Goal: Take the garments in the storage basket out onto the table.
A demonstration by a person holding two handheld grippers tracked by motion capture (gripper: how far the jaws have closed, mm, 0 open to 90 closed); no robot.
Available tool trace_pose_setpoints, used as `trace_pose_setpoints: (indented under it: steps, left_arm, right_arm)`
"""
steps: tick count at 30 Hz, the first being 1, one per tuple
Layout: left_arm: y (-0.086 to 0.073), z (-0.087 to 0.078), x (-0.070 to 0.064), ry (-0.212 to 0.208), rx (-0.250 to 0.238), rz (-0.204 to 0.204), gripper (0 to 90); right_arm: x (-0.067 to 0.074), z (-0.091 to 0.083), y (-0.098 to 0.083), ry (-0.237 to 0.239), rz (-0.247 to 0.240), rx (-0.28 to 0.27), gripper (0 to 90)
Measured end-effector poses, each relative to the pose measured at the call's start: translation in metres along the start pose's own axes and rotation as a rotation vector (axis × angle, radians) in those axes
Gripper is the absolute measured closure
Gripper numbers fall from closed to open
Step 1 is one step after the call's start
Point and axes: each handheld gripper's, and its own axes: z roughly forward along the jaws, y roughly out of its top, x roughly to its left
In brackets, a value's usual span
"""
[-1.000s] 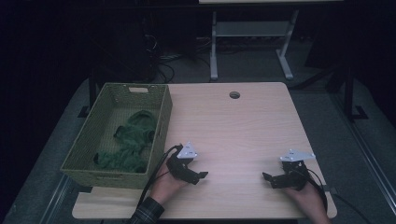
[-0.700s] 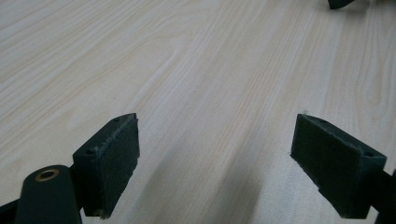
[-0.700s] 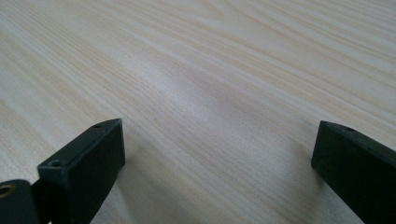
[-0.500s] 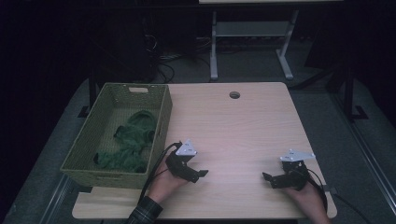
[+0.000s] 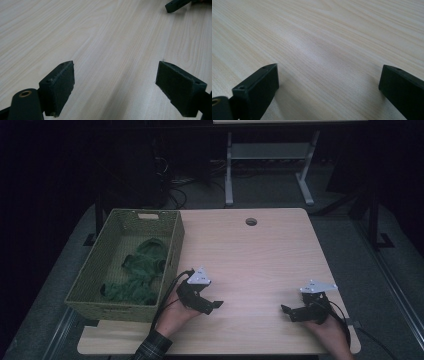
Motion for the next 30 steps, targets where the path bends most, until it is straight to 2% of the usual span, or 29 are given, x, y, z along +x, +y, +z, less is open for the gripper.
trace_pose_setpoints:
  steps: [16, 30]
  left_arm:
    - [0.012, -0.011, 0.001, -0.009, -0.027, -0.022, 14.7]
    - [0.019, -0.019, 0.000, -0.016, -0.042, -0.013, 14.6]
  right_arm:
    - [0.000, 0.000, 0.000, 0.000, 0.001, 0.000, 2.4]
    - [0.000, 0.000, 0.000, -0.001, 0.003, 0.001, 2.4]
